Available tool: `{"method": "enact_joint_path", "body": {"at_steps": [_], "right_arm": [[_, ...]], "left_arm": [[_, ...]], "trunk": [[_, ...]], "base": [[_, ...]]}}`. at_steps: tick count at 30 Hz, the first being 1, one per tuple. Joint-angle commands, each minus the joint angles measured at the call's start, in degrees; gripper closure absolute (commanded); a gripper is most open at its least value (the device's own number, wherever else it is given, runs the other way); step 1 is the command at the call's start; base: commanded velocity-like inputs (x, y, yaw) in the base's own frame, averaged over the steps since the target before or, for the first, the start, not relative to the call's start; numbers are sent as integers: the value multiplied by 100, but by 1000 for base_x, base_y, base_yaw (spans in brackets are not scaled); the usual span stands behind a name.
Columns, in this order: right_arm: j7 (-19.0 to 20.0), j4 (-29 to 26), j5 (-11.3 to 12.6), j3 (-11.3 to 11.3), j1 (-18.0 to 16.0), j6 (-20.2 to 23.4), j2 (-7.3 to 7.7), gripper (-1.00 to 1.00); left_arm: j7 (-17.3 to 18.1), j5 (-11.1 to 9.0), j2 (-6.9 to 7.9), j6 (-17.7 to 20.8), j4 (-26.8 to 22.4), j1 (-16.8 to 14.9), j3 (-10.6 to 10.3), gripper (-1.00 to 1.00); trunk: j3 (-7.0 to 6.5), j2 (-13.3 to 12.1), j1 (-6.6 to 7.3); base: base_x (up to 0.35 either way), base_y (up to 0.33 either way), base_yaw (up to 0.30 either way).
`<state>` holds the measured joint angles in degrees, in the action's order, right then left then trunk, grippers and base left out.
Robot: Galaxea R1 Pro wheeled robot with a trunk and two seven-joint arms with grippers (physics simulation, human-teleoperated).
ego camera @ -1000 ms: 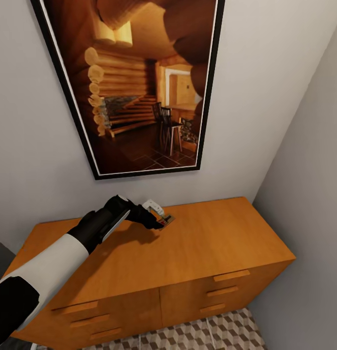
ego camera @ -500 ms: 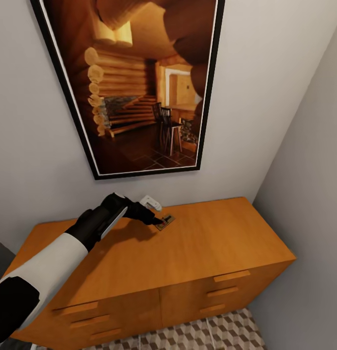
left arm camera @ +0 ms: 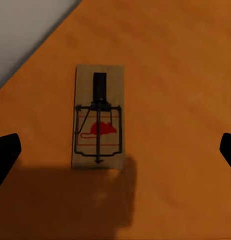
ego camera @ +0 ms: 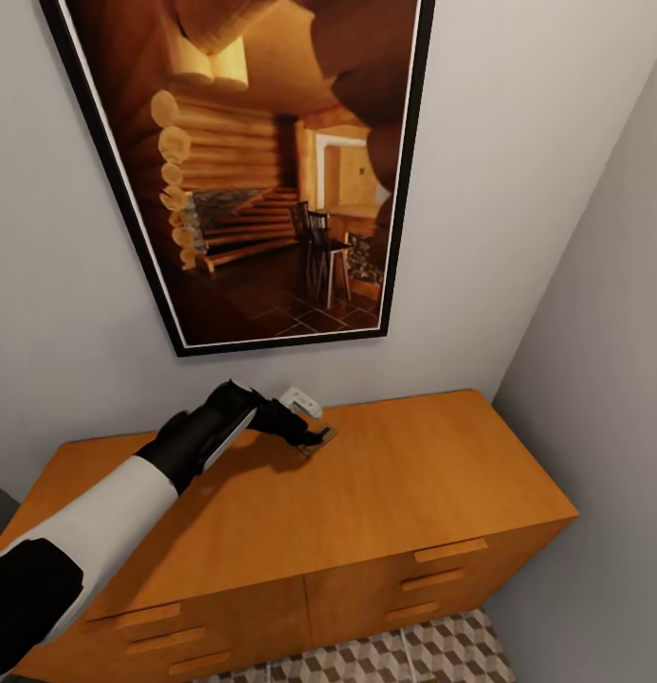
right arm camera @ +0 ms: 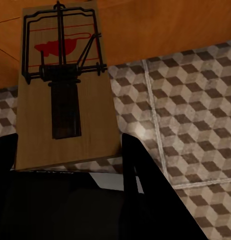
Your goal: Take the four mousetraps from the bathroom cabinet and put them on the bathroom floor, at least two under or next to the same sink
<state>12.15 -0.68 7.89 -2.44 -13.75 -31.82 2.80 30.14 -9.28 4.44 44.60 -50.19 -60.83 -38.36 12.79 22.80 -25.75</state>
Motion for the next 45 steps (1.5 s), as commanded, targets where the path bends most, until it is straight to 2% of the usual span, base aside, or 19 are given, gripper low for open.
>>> {"method": "enact_joint_path", "body": {"at_steps": [1,9,19,39,45], "right_arm": [[51,6,81,-23,-5,-11,1,100],[51,6,81,-27,-5,-9,1,100],[51,6,81,-26,-5,-11,1,100],[51,6,81,-29,-5,-8,-1,100],[51,6,81,-29,-5,127,-1,100]], "left_arm": [[-28,-60,5,40,1,-8,-46,-100],[-26,-57,12,31,222,-10,-92,-100],[-26,-56,15,31,233,-8,-86,-100],[-26,-47,13,31,203,-8,-82,-100],[-26,-47,13,31,202,-8,-84,-100]], "trunk": [[11,12,-3],[11,12,-3],[17,12,-3],[121,12,-3],[155,12,-3]], "base": [[2,-1,0],[0,0,0],[0,0,0],[0,0,0],[0,0,0]]}}
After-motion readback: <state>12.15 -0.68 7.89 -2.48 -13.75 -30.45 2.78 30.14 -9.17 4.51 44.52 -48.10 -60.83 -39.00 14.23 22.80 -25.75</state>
